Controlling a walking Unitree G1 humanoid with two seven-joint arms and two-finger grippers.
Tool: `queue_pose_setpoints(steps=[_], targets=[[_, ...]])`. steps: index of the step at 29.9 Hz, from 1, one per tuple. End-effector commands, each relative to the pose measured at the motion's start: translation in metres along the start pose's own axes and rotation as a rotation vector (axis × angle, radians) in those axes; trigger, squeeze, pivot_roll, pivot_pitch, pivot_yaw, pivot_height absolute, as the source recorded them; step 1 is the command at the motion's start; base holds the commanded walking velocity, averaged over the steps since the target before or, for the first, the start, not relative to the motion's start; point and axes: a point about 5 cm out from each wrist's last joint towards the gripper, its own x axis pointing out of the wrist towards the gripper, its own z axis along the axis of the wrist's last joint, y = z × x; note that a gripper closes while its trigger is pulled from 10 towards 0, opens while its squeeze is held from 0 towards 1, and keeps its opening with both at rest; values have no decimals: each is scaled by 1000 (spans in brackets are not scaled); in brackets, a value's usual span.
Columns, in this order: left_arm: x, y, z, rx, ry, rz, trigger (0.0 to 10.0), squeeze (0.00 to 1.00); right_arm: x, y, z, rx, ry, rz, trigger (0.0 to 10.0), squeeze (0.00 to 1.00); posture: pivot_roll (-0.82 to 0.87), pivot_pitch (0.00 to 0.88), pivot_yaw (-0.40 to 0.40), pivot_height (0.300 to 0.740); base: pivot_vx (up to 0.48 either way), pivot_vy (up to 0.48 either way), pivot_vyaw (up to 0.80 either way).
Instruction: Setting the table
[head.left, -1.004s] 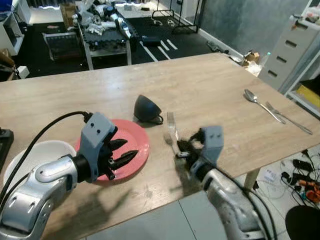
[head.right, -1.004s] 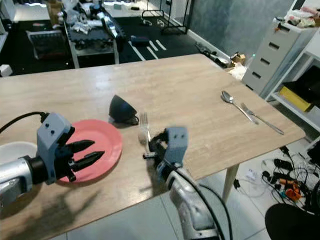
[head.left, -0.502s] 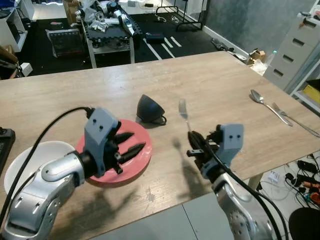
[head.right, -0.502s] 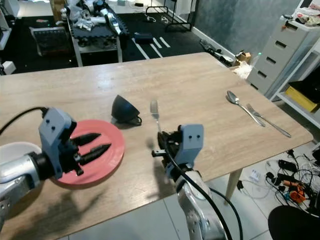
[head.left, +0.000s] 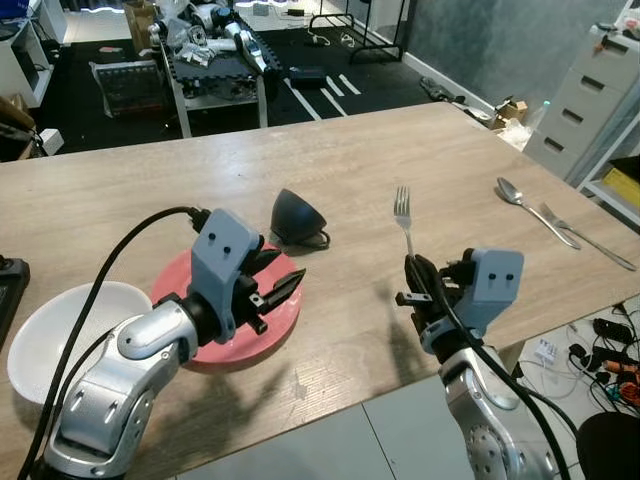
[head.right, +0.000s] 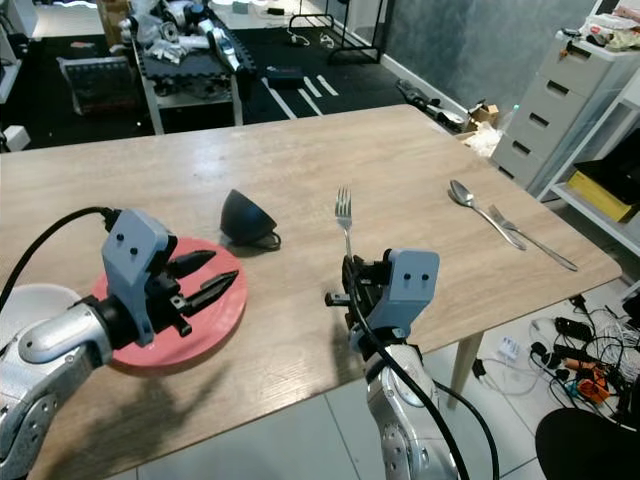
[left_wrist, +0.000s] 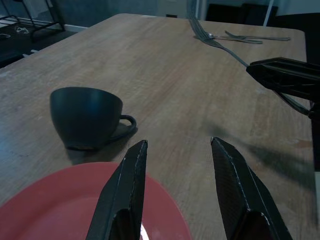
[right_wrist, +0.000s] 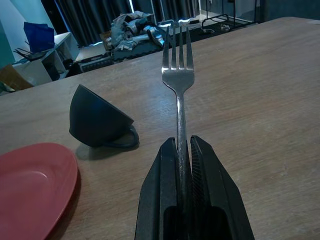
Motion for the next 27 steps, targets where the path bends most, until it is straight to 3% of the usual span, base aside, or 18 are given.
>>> queue_pose_setpoints(steps=[1,4,5,10,11,19,20,21,22,27], targets=[[1,0,-2,-8,4,-6,0,0,-1,-1,1,-8,-14,-13,10000,0,86,147,62,740,0,0,0],[1,1,-2,-7,1,12,0,0,-1,-1,1,-6,-15,-16,10000,0,86,147,62,740,0,0,0],[2,4,-2,0,3,32,10000,0,-1,0,0,-6,-14,-17,10000,0,86,146,62,740,0,0,0],[3,4,-2,-15,-2,22,10000,0,-1,-1,-1,-11,-10,-18,10000,0,86,146,62,740,0,0,0],[3,4,-2,-21,-8,14,10000,1000,0,-2,-1,-12,-7,-18,10000,0,86,146,62,740,0,0,0],[5,7,-2,-2,4,39,10000,1000,0,-1,-3,-9,-5,-18,10000,0,86,140,63,740,0,0,0],[5,8,-2,3,9,54,10000,855,0,-1,-3,-10,-5,-16,10000,0,88,136,65,740,0,0,0],[5,8,-2,3,9,54,10000,855,0,-1,-3,-10,-5,-16,10000,0,88,136,65,740,0,0,0],[5,9,-2,4,9,58,10000,0,1,0,-3,-11,-6,-16,10000,0,88,135,66,740,0,0,0],[4,10,-2,13,5,48,10000,0,1,0,-3,-15,-11,-14,10000,0,85,132,68,740,0,0,0]])
